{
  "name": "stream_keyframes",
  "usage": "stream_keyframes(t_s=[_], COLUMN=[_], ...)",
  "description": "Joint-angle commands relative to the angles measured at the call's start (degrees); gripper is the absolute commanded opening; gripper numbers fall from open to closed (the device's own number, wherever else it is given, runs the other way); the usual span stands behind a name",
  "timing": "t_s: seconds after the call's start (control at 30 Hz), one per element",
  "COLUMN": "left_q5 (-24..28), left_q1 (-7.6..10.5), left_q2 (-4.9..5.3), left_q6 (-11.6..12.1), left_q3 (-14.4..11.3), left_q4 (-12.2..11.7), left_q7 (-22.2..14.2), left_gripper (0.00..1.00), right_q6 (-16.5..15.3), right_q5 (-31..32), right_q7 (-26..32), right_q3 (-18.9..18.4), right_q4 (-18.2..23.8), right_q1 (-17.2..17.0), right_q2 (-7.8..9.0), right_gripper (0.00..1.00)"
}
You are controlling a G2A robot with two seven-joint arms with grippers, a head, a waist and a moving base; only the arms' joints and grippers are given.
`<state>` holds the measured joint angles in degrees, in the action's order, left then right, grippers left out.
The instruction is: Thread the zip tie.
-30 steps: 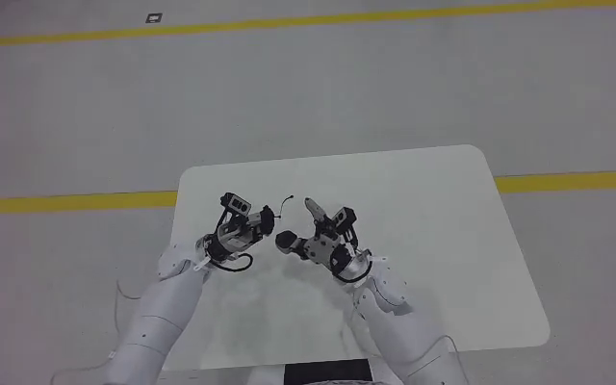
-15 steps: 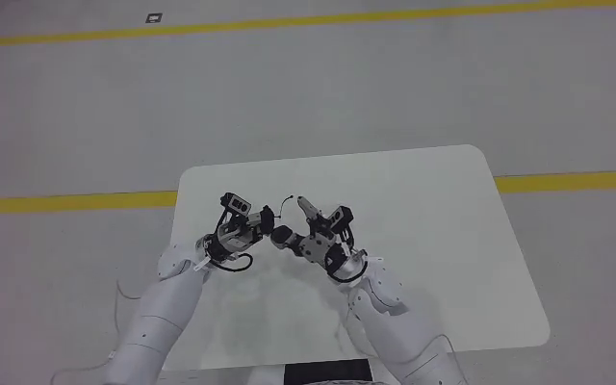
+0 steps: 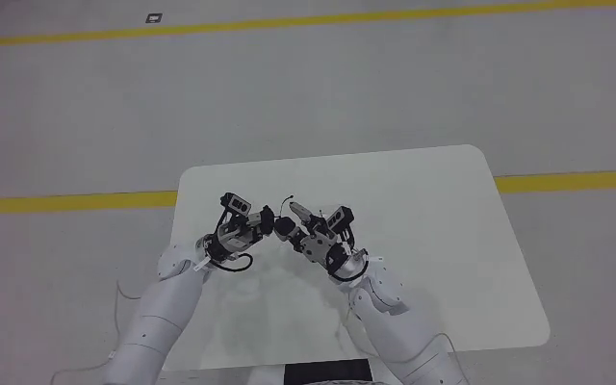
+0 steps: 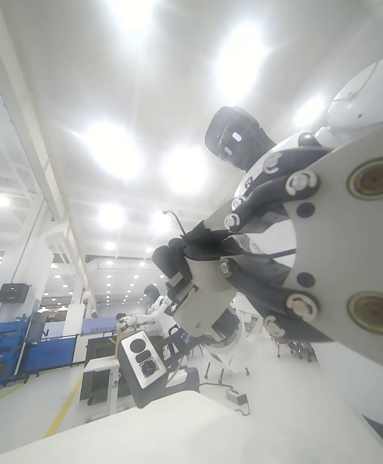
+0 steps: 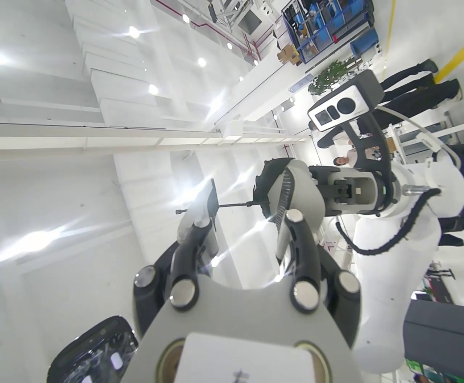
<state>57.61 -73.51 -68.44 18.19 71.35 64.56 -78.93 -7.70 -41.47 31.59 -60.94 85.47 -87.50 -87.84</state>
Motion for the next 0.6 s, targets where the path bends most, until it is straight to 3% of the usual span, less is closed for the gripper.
stream_keyframes(t_s=[0.0, 0.57], left_q5=[0.0, 0.0], left_q1=[0.0, 0.0], left_q2=[0.0, 0.0], left_q6=[0.0, 0.0], left_q3=[0.0, 0.0], left_q4=[0.0, 0.0], left_q7=[0.0, 0.0], left_gripper=[0.0, 0.0], right_q6=[0.0, -0.1], right_q5=[-0.2, -1.1], right_q7=[0.0, -0.1], right_q3=[0.1, 0.8], right_q4=[0.0, 0.1], right_q1=[0.0, 0.1], right_q2=[0.08, 0.66], right_gripper=[0.35, 0.2])
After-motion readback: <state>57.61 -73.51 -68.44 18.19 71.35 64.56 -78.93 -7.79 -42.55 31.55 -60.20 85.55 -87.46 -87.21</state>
